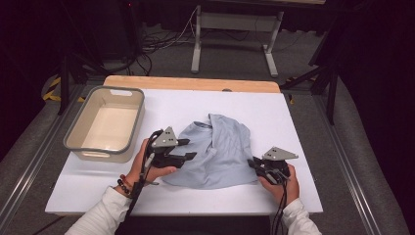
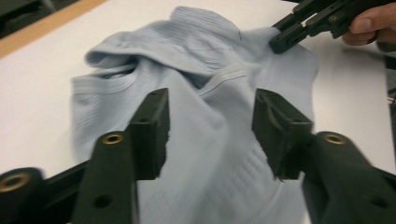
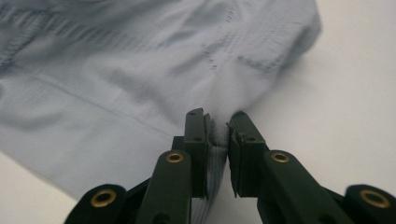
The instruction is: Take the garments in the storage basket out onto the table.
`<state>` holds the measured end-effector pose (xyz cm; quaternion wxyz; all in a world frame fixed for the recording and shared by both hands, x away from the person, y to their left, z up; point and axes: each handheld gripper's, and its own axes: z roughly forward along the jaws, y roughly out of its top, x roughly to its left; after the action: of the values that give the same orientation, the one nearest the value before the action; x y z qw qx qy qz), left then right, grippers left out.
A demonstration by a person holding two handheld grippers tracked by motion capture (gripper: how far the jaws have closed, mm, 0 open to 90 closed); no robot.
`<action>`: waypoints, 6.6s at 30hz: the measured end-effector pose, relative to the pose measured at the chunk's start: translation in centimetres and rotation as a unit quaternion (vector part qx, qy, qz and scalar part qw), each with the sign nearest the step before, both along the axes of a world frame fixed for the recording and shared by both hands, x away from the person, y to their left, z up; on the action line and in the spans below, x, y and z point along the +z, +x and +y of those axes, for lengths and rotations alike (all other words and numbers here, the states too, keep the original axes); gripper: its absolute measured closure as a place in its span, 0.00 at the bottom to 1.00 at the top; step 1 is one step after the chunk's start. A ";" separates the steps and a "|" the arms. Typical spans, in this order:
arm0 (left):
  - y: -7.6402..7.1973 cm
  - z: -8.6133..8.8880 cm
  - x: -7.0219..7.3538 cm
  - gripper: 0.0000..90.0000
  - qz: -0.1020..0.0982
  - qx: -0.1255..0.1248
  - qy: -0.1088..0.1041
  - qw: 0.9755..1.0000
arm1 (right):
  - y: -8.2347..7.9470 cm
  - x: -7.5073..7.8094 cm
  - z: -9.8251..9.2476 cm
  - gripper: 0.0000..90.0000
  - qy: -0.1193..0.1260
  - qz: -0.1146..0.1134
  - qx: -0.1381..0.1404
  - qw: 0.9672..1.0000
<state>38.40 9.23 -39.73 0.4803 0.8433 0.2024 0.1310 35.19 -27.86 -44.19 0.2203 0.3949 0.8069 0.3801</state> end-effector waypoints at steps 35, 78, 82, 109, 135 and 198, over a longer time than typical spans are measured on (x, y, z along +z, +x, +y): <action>0.6 3.1 -5.6 0.86 0.097 0.001 0.034 0.995 | 2.9 1.4 11.8 0.73 0.026 0.002 0.126 0.992; 4.6 -7.0 -6.9 0.31 0.131 -0.044 0.042 0.989 | 0.6 3.0 -1.1 0.55 0.015 -0.061 0.002 0.998; 4.7 -7.7 -6.7 0.45 0.119 -0.050 0.058 0.990 | 1.3 2.6 -0.5 0.41 0.012 -0.050 0.014 0.999; 1.2 2.9 3.1 0.88 0.004 0.063 0.045 0.997 | 2.7 6.4 2.7 0.96 0.042 -0.062 0.038 0.996; 6.3 2.9 -3.7 0.34 0.092 0.098 0.058 0.989 | 3.1 1.7 -0.6 0.56 0.018 -0.007 0.000 1.000; -2.3 1.0 -4.2 0.90 -0.007 -0.044 0.133 0.990 | -2.5 0.1 4.1 0.87 -0.015 -0.028 0.207 0.978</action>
<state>36.12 10.25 -43.97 0.3704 0.9070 0.1420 0.1417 32.67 -23.77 -44.09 0.1654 0.2051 0.8701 0.4165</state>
